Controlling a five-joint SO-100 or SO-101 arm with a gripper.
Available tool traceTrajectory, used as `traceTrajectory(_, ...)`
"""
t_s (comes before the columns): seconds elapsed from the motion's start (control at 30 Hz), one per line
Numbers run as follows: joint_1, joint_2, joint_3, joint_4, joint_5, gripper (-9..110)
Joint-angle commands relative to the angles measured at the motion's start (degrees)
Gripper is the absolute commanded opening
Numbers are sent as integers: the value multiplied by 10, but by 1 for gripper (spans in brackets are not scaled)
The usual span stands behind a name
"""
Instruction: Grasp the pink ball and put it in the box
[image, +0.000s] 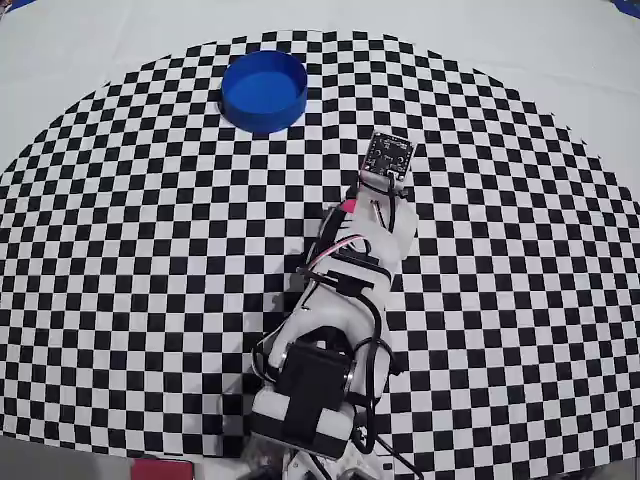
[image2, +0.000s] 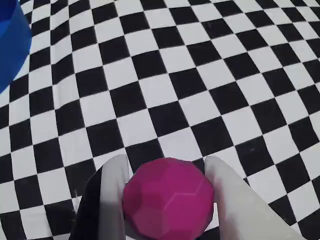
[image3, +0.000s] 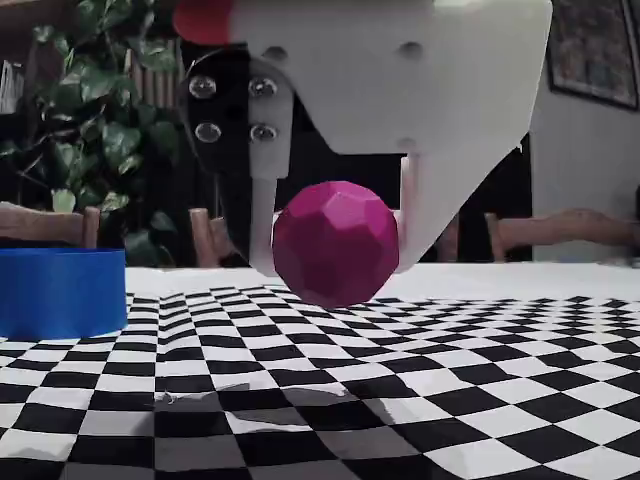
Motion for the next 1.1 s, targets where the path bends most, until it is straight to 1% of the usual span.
traceTrajectory(0.0, 3, 38, 4, -4, -3, 0)
traceTrajectory(0.43, 3, 102, 28, -4, -3, 0)
traceTrajectory(1.07, -32, 130, 34, -4, -4, 0)
